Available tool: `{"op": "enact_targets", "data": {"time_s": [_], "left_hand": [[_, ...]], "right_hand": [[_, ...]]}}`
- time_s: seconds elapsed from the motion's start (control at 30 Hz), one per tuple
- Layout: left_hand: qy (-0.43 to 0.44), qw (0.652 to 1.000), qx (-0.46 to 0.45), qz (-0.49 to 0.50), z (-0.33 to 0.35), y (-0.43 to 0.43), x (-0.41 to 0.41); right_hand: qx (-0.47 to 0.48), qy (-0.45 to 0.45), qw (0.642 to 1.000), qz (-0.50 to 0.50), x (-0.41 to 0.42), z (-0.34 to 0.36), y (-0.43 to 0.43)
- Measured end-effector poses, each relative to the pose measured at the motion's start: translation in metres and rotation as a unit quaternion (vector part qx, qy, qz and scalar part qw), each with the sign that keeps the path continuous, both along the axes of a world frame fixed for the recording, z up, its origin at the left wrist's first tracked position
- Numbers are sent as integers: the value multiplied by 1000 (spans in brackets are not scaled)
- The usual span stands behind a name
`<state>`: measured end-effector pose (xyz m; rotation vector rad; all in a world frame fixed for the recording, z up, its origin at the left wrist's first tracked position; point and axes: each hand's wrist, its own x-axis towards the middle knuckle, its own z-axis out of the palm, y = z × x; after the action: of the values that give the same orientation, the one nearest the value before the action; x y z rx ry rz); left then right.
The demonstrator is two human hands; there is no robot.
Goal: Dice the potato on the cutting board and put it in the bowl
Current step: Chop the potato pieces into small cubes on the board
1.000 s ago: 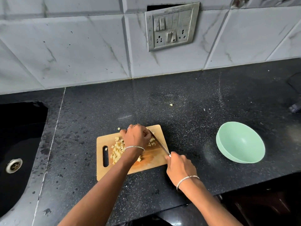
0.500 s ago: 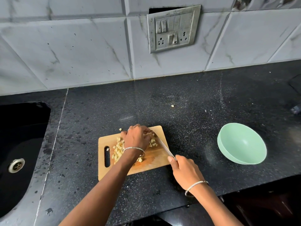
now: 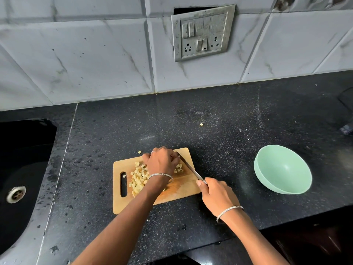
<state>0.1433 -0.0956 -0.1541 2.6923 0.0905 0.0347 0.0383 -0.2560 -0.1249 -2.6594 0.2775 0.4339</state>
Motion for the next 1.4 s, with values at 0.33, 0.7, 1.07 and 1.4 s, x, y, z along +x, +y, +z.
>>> {"op": "enact_targets", "data": {"time_s": [0.33, 0.7, 1.07, 1.4], "left_hand": [[0, 1000, -11, 5, 3, 3, -2], [-10, 1000, 1, -8, 13, 11, -15], [-12, 999, 7, -52, 8, 4, -21], [-12, 997, 40, -62, 4, 9, -20]], "right_hand": [[-32, 25, 999, 14, 0, -10, 15], [-21, 23, 1000, -3, -13, -4, 8], [51, -22, 997, -45, -29, -8, 16], [50, -19, 998, -33, -26, -12, 21]]}}
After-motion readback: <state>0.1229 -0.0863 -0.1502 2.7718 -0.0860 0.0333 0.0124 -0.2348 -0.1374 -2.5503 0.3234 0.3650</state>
